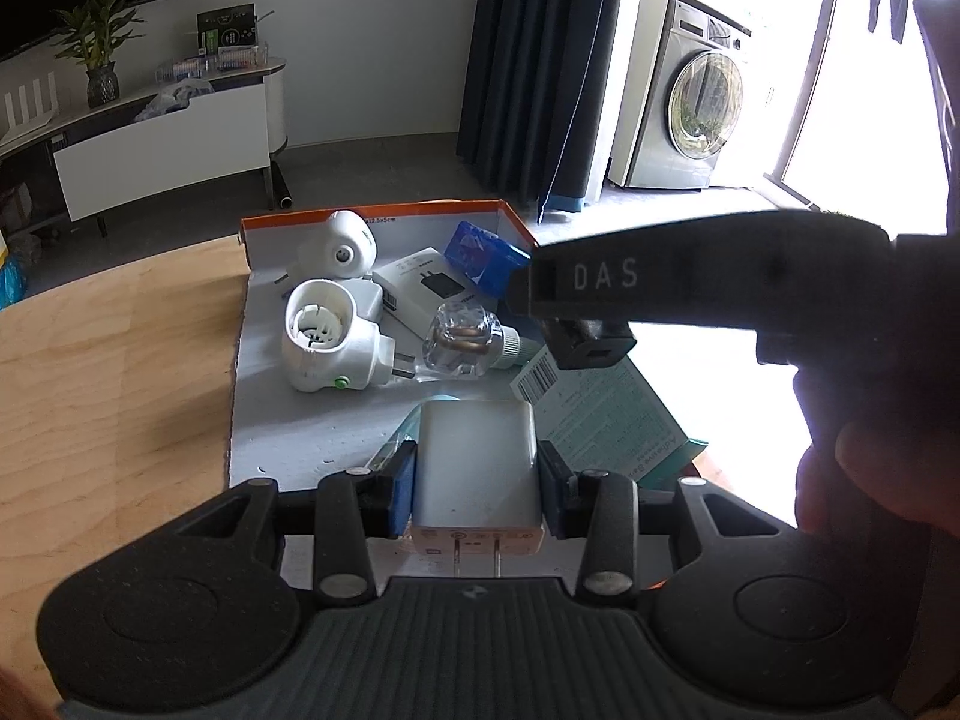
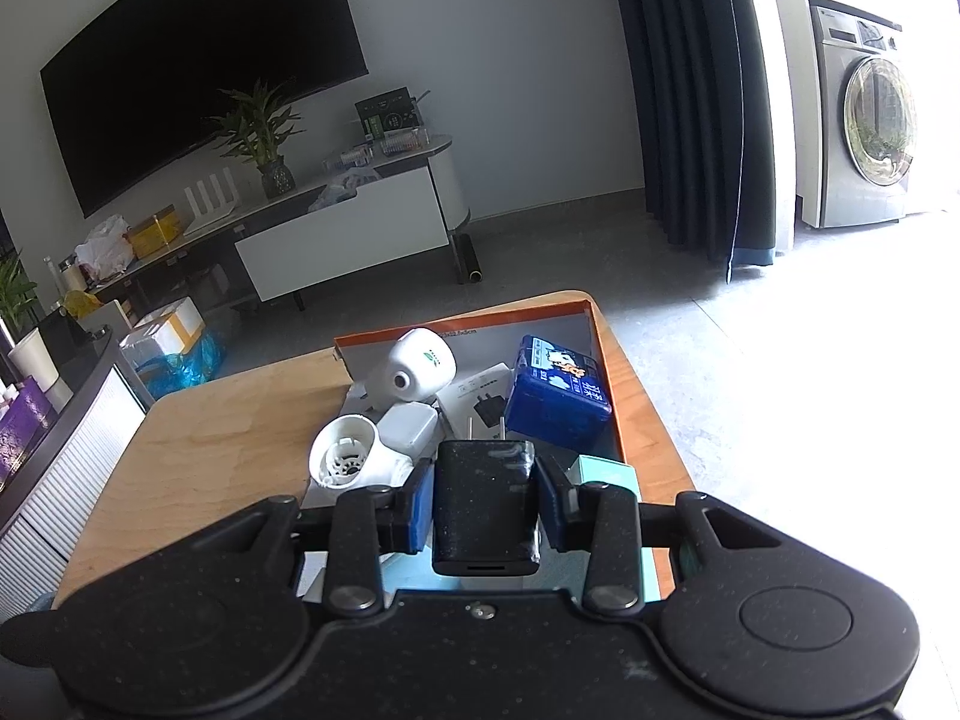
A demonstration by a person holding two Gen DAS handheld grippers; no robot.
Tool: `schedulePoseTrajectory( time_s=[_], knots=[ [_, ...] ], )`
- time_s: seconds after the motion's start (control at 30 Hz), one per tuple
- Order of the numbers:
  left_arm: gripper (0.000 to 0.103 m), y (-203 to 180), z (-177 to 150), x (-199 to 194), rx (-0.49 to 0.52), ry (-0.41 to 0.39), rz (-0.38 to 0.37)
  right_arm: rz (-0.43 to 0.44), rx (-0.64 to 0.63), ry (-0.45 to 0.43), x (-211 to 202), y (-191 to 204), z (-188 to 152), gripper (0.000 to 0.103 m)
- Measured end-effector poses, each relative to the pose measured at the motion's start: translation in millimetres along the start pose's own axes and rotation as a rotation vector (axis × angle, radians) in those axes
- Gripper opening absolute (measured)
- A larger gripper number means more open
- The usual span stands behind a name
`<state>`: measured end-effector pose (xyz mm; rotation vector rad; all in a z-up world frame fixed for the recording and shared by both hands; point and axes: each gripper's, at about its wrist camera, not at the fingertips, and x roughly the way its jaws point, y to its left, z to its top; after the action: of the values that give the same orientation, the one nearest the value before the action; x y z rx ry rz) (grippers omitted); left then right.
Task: Organize rigid objects
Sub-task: 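Carry the white charger with the left tool while the right tool carries the black charger to the tray, then lower both chargers into the tray and open both tools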
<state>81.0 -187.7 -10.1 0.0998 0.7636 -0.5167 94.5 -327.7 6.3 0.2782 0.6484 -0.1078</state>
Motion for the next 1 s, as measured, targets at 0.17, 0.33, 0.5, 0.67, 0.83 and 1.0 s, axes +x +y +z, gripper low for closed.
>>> schedulePoseTrajectory(
  time_s=[0.17, 0.33, 0.5, 0.67, 0.83, 1.0],
  knots=[
    [0.041, -2.3, -0.5, 2.2, 0.005, 0.008, -0.003, 0.031, 0.024, -0.047, -1.1, -6.2, 7.4, 0.047],
    [0.041, -8.0, -1.7, 6.5, 0.012, 0.014, -0.015, 0.006, 0.049, -0.075, -13.1, -19.1, 8.4, 0.048],
    [0.041, -16.6, 1.3, 12.9, 0.017, 0.020, -0.031, -0.008, 0.049, -0.091, -28.2, -25.4, 3.8, 0.051],
    [0.042, -19.6, 7.2, 13.5, 0.012, 0.009, -0.018, -0.017, 0.050, -0.095, -37.6, -29.2, 0.3, 0.052],
    [0.057, -17.9, 11.0, 1.4, -0.003, -0.015, 0.013, -0.012, 0.046, -0.112, -48.9, -27.5, 0.1, 0.059],
    [0.084, -17.3, 10.5, -19.7, -0.007, -0.051, 0.066, -0.015, 0.032, -0.123, -62.7, -23.0, -3.3, 0.074]
  ],
)
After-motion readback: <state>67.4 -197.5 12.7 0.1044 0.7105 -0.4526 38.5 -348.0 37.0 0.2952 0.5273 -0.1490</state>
